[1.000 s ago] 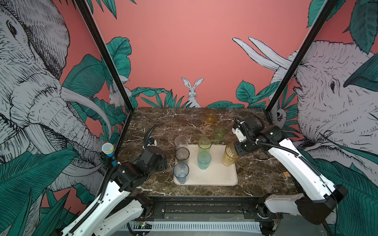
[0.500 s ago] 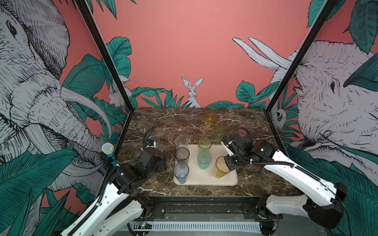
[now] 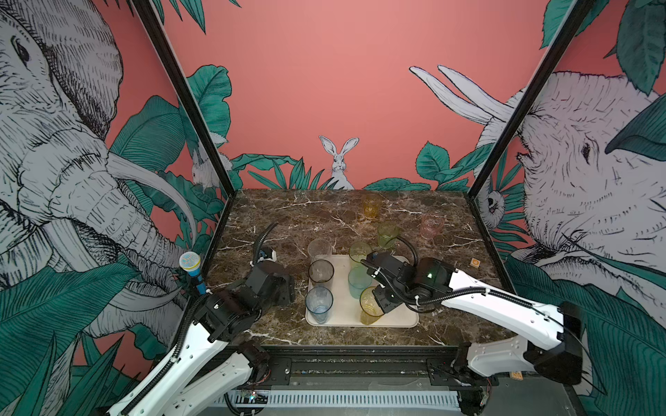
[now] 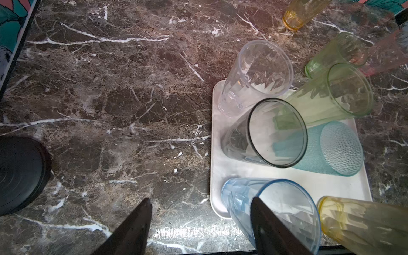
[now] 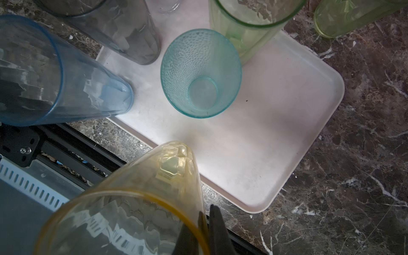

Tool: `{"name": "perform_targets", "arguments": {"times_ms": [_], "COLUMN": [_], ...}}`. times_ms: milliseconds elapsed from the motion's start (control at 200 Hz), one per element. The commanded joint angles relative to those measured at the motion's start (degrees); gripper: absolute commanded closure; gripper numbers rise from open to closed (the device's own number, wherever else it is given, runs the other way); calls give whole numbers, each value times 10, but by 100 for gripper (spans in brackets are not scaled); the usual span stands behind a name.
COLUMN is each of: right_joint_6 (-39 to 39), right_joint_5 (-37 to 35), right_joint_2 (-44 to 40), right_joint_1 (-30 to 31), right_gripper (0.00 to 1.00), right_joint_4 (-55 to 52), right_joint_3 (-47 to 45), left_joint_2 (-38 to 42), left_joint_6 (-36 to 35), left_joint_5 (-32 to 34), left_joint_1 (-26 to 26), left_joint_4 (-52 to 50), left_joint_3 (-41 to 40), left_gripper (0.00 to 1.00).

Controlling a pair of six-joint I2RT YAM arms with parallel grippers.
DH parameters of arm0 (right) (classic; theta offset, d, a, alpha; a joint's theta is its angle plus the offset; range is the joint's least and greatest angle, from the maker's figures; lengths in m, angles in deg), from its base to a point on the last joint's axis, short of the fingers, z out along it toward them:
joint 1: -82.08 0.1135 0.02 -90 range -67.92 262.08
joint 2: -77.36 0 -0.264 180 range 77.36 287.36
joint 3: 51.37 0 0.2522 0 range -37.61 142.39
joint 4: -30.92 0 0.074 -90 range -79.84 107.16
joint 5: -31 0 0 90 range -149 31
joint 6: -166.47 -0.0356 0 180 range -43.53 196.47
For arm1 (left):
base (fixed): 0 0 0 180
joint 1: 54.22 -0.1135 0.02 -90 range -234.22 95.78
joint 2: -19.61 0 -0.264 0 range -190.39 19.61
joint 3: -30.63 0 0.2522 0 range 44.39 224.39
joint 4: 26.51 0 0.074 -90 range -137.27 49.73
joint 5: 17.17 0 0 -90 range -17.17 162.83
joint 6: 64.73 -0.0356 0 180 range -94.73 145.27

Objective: Place the glasses into the tray
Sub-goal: Place the glass on the tray.

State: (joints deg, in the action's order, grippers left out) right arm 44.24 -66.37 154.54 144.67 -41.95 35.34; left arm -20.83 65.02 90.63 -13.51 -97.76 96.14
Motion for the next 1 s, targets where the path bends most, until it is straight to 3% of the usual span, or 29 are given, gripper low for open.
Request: {"name": "perform_targets", "arguments": {"times_ms": [0, 270, 995], "right_joint_6": [-16, -12, 7], "right_joint_5": [-21, -23, -24], "right_joint_2": [4, 19, 77], "right_joint_1": [8, 11, 10], "right_gripper": [100, 100, 100], "right_joint_4": [32, 86, 105], "right_joint_3": [-2, -26, -39], "left_joint_2": [6, 1, 2], "left_joint_6": [14, 12, 16], "left_joint_5": [2, 2, -5], "left_joint_1": [-2, -2, -2], "left_joint_4": [-6, -3, 1], "left_joint_3": [-10, -12, -23], "left_gripper": [28, 28, 28]}}
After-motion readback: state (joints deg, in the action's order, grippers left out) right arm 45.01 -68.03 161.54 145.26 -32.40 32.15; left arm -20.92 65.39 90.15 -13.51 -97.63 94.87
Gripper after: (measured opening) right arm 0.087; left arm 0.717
